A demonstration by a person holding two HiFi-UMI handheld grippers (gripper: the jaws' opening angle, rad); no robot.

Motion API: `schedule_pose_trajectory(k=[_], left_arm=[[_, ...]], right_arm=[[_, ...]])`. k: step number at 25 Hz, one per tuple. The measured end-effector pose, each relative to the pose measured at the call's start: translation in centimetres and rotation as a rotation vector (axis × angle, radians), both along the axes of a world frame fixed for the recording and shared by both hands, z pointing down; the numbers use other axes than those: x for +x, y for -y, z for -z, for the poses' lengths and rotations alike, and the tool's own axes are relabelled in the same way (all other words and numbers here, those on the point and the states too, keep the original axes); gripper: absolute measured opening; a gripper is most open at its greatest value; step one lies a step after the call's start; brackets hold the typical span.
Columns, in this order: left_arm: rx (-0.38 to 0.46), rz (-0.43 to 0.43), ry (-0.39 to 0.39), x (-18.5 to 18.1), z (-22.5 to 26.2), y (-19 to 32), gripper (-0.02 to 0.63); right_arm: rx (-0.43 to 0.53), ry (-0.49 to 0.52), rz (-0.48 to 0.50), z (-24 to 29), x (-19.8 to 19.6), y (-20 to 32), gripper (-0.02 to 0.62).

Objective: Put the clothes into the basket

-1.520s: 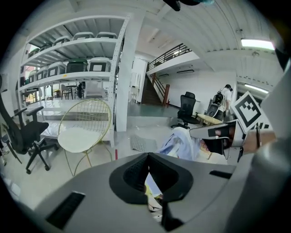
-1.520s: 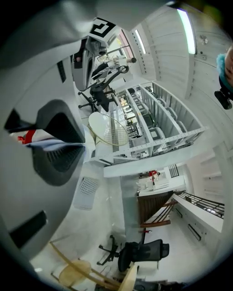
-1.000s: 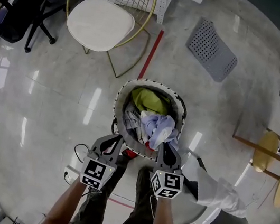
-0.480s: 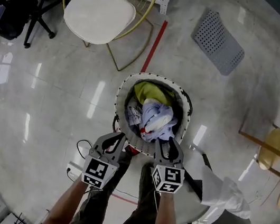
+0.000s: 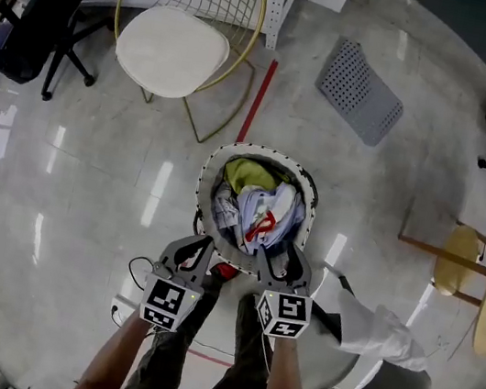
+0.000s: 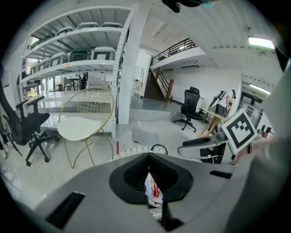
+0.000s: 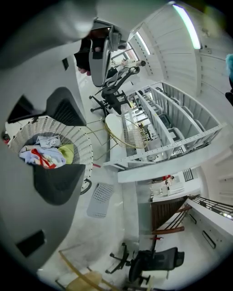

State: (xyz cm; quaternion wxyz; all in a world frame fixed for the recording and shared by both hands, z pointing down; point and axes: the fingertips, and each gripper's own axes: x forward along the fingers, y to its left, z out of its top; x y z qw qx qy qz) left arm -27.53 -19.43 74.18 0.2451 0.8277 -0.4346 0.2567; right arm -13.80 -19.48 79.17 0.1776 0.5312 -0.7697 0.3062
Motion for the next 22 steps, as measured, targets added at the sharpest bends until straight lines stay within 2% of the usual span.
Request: schedule_pose_trajectory(k=[5, 16, 22], left_arm=[[0.053, -0.016, -0.017, 0.5, 3.5, 0.4, 0.008], [0.174, -0.112, -0.042, 4.2, 12.6, 0.8, 0.006], [0.216, -0.201, -0.074, 7.6, 16.8, 0.2, 0.006]], right_arm=[[0.079, -0.018, -0.017, 4.7, 0.7, 0.8, 0.271], [0.24, -0.012, -0.13, 16.3, 4.0, 0.2, 0.136], [0.303, -0.052, -0.247, 21.3, 7.5, -1.6, 0.055]])
